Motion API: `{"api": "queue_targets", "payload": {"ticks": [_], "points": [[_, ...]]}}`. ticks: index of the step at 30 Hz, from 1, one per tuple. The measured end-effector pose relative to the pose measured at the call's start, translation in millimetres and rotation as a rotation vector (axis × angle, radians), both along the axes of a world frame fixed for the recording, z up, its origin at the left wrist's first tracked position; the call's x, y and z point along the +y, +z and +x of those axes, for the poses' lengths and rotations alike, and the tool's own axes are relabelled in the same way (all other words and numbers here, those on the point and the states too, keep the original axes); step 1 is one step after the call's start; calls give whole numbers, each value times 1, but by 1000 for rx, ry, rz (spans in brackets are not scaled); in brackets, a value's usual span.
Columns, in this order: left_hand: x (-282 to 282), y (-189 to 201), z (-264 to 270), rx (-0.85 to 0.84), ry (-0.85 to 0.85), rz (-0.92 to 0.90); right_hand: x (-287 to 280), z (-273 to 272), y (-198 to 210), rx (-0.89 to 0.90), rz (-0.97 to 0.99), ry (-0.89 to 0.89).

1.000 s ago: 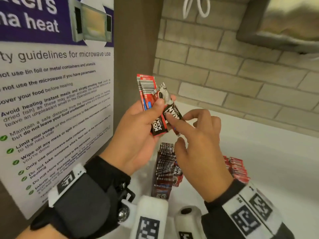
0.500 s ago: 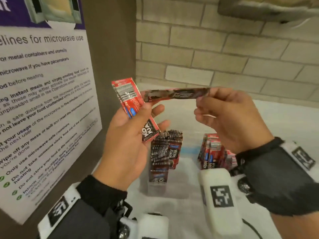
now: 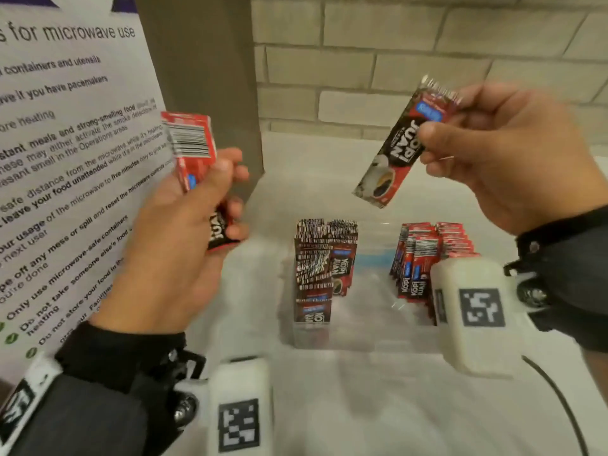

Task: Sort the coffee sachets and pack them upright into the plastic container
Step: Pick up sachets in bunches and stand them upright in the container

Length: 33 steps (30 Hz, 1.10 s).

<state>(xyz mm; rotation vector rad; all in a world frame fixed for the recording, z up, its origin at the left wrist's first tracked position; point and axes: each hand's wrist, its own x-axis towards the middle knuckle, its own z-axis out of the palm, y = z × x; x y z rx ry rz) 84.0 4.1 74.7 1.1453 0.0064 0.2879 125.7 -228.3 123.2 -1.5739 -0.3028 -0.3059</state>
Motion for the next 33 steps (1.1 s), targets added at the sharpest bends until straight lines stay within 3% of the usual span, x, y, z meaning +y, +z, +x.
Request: {"api": "queue_targets", "payload": {"ticks": [4,6,10,27,30,33], "points": [[16,-6,-2,-57,22,-47,13,2,-51,116,-488,-24],[15,-13,-4,-30,-8,-17,20,4,-75,164,-610,-18],[20,-17,-4,-11,-17,-10,22,13,-92,277,-635,2],[10,-26,1,48,-65,-62,24,9,-111,410,-558,30],[6,-25,4,77,-138,-128,23,7,-105,409,-640,23],[-7,-18,9,110,-231,-136,18,0,-83,205,-865,-54]]}}
